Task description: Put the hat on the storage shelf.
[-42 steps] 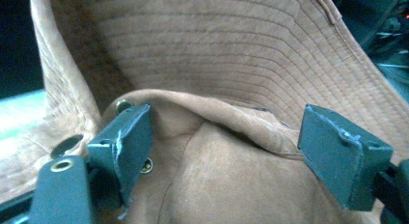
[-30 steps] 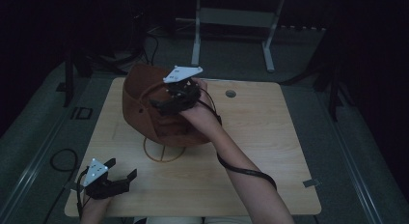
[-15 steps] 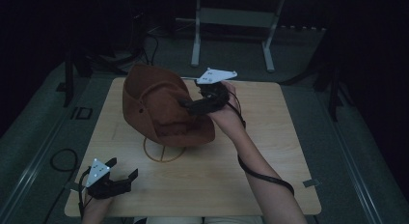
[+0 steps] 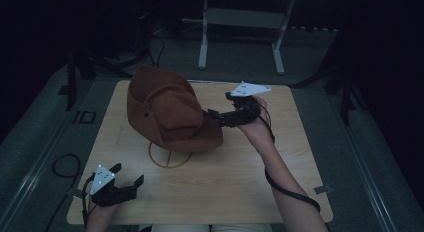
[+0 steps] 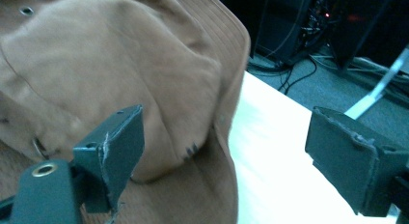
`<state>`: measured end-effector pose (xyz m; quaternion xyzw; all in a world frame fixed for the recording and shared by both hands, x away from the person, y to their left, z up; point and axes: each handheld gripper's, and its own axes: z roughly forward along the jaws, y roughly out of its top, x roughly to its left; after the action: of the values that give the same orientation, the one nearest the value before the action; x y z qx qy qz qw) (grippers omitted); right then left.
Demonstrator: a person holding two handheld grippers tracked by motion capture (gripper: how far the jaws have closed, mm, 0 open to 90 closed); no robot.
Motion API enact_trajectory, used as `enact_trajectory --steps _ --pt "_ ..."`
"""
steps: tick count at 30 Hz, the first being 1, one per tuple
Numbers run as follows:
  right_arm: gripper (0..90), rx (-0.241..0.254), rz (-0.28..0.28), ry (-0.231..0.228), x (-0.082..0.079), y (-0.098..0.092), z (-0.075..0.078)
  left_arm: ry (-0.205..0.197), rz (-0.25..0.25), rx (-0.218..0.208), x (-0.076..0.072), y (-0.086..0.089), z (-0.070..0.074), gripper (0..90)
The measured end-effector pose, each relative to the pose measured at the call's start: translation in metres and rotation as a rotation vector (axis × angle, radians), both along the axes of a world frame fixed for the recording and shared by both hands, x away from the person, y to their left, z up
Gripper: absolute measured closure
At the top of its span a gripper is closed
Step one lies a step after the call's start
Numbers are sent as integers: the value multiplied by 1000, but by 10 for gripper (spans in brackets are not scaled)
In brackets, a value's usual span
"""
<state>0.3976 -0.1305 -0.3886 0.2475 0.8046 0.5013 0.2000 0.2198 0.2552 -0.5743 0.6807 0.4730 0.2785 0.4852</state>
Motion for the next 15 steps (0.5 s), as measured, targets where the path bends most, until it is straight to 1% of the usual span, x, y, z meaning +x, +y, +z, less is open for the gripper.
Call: enact_trajectory --steps 3,6,9,13,15 --pt "139 7 -12 10 0 -12 -9 -1 -2 1 0 -1 0 70" --pt "138 -7 -31 18 -2 -23 -19 -1 -4 -6 0 -1 0 70" --pt "138 -6 -45 37 -3 -34 -30 1 -5 -8 0 -1 0 70" --pt "138 -8 -62 56 -7 -46 -47 4 -7 -4 1 -2 0 70" --pt "138 -7 -69 75 -9 -52 -57 6 -8 -6 1 -3 -1 70"
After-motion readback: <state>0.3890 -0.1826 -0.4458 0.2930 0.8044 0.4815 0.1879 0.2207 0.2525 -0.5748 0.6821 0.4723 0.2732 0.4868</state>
